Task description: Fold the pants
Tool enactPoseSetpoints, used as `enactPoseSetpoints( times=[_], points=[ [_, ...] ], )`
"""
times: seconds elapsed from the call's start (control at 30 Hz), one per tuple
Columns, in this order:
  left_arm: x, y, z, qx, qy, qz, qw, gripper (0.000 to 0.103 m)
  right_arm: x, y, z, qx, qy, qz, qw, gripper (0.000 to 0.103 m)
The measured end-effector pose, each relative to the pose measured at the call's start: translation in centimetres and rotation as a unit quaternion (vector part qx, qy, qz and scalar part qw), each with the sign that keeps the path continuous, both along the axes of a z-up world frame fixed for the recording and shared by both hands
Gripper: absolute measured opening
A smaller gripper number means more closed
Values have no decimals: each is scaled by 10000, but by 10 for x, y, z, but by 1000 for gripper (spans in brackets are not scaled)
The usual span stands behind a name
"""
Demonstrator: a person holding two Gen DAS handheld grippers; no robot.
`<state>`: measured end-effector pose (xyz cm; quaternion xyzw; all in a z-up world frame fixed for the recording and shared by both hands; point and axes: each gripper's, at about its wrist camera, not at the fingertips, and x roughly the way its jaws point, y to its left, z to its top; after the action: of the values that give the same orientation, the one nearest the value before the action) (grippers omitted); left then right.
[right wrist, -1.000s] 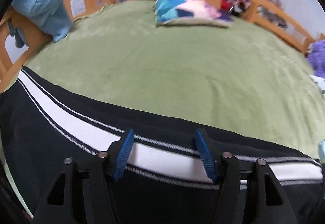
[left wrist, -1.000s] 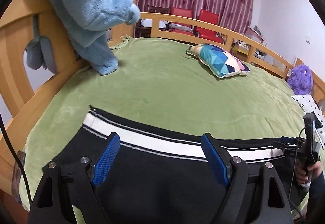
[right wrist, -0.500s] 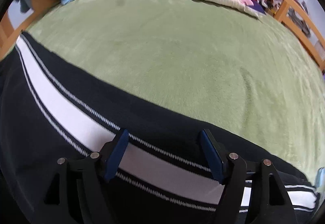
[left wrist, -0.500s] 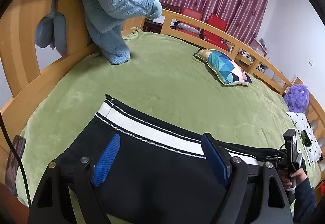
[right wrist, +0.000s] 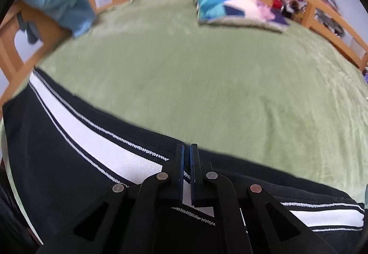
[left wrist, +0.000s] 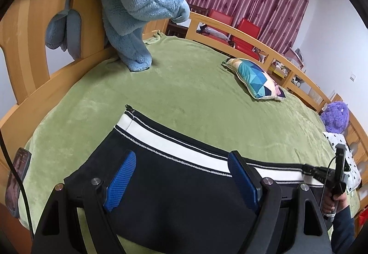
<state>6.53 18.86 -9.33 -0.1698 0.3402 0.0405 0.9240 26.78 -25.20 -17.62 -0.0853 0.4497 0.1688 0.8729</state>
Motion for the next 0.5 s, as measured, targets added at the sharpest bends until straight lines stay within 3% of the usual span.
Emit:
enactPoseSetpoints(
  times=[0.13,0.23,0.27,0.33,0.4,0.47,0.5],
  points=[
    [-1,-1,-1,85,25,9,10000,81,11,7,-17,-112,183,-281,9994,6],
    [0,0,-4,261,92,81,9996,81,18,22,-51,-666,420,-413,9960,11],
    [1,2,-6,302,144,98,9994,81,12,26,-49,-729,180,-468,9961,12],
    [2,10,-12,333,272,145,9990,81,5,29,-41,-817,125,-562,9950,16],
    [2,18,-15,326,370,206,9986,81,-5,23,-22,-449,149,-768,9959,17],
    [-2,26,-18,347,410,267,9982,81,-19,16,-1,-175,42,-957,9952,25],
    [-5,32,-20,417,428,326,9977,81,-28,14,10,-74,-70,-1021,9947,36]
  ],
)
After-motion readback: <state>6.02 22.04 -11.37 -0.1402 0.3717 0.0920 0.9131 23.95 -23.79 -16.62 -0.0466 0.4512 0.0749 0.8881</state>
